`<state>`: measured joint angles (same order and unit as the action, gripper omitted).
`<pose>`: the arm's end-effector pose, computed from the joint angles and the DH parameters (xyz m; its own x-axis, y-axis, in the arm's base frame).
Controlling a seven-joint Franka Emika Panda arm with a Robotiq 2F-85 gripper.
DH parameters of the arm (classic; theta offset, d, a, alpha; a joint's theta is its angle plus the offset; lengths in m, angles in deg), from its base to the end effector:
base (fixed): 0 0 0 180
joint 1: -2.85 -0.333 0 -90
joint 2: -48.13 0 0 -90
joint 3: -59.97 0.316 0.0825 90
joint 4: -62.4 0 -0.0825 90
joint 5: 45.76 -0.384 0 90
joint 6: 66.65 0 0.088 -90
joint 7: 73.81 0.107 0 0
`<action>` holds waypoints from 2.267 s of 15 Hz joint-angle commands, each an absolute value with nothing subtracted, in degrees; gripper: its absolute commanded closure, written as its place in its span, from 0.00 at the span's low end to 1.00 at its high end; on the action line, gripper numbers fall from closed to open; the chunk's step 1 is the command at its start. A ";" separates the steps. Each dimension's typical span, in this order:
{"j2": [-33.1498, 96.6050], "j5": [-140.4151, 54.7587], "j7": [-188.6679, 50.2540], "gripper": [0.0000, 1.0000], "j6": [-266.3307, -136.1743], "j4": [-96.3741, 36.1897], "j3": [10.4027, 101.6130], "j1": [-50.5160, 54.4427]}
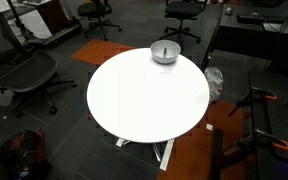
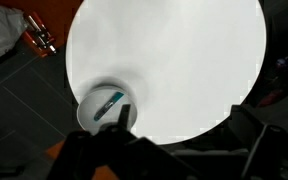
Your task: Put the marker on the table
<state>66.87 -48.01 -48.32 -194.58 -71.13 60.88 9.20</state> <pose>0.4679 -0.0430 0.4884 0.8247 -0.5321 0.1917 -0.5172 -0.8466 -0.1253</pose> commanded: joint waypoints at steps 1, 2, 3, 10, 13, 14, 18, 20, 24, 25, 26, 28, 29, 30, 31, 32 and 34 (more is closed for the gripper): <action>60.82 -48.08 -41.50 0.00 -198.11 -66.94 60.78 10.92; 59.32 -47.59 -39.41 0.00 -199.68 -66.50 60.70 11.35; 57.98 -46.87 -37.24 0.00 -200.65 -65.83 60.63 11.75; 49.67 -45.06 -27.20 0.00 -204.04 -62.11 56.86 12.20; 45.73 -45.48 -25.55 0.00 -203.76 -60.05 54.82 12.01; 44.28 -45.79 -25.36 0.00 -203.64 -59.32 54.13 11.97; 39.01 -46.96 -24.29 0.00 -204.32 -56.73 51.88 11.61; 36.80 -47.76 -24.37 0.00 -204.81 -55.70 51.12 11.43; 32.70 -49.26 -24.52 0.00 -205.50 -53.56 49.99 11.22; 31.69 -49.84 -24.73 0.00 -205.62 -53.00 49.83 11.25; 30.74 -50.27 -24.74 0.00 -205.97 -52.54 49.63 11.25; 28.84 -51.68 -25.21 0.00 -206.80 -51.48 49.38 11.48; 27.87 -52.24 -25.21 0.00 -207.31 -50.97 49.18 11.55; 26.86 -53.03 -25.41 0.00 -207.82 -50.42 49.05 11.71; 25.93 -53.66 -25.49 0.00 -208.07 -49.81 48.82 11.79; 24.88 -54.46 -25.75 0.00 -208.51 -49.17 48.72 12.00; 22.89 -55.72 -26.16 0.00 -208.52 -47.77 48.51 12.27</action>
<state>26.03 -53.47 -26.07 -208.04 -50.80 49.08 12.15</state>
